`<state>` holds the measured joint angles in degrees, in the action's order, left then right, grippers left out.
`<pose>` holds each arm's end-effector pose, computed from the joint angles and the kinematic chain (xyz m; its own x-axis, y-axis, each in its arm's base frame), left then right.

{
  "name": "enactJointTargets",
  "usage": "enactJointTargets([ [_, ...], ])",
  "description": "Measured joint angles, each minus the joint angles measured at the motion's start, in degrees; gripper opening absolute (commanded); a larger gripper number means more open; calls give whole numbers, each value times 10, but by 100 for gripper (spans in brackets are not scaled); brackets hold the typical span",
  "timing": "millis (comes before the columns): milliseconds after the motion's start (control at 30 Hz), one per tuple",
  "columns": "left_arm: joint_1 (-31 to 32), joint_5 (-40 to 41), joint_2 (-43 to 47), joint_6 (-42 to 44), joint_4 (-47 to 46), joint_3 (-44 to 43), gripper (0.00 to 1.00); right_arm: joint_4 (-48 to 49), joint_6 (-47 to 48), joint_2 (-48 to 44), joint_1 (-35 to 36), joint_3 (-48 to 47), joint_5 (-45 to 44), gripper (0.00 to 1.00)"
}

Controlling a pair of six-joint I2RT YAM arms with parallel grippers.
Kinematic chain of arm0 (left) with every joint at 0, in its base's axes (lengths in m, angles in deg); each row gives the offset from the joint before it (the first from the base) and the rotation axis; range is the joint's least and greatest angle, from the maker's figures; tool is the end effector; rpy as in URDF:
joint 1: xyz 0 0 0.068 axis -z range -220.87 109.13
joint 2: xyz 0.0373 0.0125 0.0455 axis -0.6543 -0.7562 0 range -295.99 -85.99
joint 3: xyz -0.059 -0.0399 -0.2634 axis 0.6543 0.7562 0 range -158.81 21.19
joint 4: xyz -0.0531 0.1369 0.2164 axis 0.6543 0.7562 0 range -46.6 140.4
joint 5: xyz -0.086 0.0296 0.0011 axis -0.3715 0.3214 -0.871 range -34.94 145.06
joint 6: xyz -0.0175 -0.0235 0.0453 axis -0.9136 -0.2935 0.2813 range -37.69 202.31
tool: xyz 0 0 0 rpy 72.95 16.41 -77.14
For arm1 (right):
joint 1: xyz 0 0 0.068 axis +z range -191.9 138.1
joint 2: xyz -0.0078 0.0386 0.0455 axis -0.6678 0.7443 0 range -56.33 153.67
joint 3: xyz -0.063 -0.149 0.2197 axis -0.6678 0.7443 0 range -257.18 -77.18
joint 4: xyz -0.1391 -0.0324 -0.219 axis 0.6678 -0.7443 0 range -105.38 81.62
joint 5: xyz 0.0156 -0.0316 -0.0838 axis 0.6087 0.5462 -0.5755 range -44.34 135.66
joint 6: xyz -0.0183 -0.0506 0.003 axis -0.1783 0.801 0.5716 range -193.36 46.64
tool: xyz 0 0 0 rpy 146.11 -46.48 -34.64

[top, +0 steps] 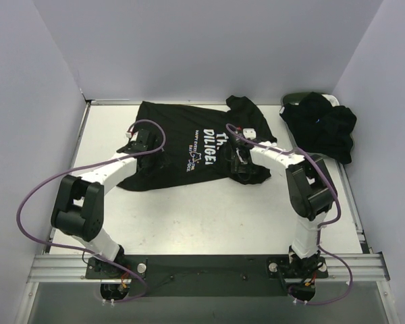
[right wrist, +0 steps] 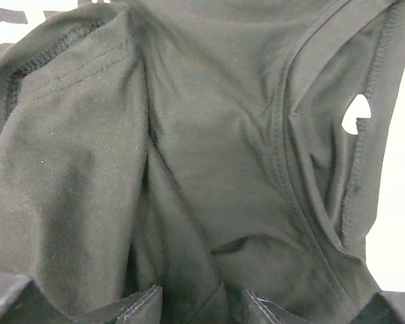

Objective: Fold and stack the t-shirts

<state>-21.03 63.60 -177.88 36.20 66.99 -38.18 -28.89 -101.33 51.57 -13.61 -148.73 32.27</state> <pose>0.3109 -0.1066 0.2055 -0.7271 -0.4953 -0.4754 -0.3840 0.8674 -0.3164 0.3503 0.1791 0.1769 -0.8152 0.0793 -0.5738 0.0370 0.9957 0.0850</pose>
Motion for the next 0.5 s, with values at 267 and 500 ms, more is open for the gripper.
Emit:
enactJointTargets([
  [267, -23, 0, -57, -2, 2, -5, 88, 16, -4, 13, -1, 7, 5, 0],
  [500, -31, 10, -60, -4, 1, 1, 88, 12, -15, -76, -1, 95, -42, 0],
])
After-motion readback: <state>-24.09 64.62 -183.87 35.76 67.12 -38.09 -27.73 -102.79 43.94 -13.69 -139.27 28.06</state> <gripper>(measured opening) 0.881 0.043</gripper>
